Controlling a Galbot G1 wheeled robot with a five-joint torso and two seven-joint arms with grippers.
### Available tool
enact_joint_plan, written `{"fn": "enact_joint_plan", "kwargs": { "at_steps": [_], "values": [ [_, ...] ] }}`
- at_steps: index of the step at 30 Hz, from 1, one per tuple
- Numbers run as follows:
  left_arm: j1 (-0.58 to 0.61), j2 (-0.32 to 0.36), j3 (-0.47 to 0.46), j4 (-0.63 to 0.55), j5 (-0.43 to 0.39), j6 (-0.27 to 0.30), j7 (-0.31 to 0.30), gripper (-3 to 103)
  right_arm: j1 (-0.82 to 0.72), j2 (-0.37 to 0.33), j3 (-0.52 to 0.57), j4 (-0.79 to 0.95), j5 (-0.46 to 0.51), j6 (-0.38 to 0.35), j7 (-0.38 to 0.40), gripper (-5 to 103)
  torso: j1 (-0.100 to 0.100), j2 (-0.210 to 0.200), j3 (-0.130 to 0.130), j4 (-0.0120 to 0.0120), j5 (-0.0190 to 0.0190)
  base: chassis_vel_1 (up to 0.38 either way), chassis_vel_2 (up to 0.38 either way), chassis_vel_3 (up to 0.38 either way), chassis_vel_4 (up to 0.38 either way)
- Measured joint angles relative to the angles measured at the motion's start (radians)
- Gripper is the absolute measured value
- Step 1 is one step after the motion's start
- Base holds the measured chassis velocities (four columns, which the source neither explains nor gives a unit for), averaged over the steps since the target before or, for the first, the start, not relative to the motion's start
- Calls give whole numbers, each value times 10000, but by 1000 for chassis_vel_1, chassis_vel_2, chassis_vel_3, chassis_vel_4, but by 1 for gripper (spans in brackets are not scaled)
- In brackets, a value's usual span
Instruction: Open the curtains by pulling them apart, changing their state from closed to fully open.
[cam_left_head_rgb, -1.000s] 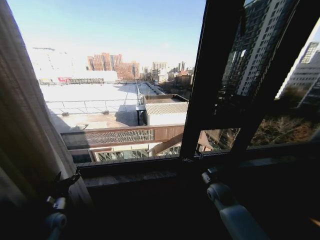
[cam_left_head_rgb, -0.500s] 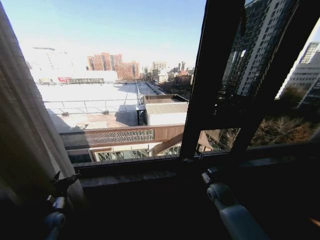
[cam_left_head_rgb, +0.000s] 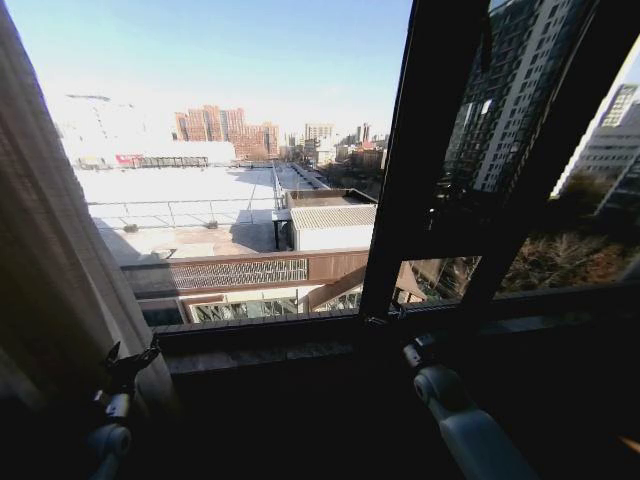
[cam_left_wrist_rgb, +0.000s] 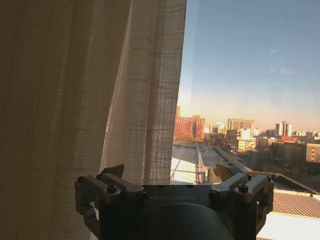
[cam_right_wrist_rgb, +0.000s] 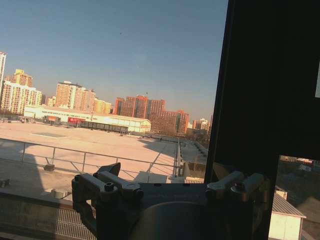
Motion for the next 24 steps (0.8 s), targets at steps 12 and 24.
{"fn": "enact_joint_plan", "kwargs": {
  "at_steps": [12, 24],
  "values": [
    [-3, 4, 2, 9, 0, -8, -8, 100, 0, 0, -1, 0, 0, 0, 0, 100, 1, 0, -1, 1, -2, -75, -90, 85, 75],
    [-4, 4, 7, 9, 0, -9, -9, 100, 0, 0, -1, 0, -1, 0, 0, 100, -1, 0, 0, -1, 3, -276, -279, 276, 270]
  ]
}}
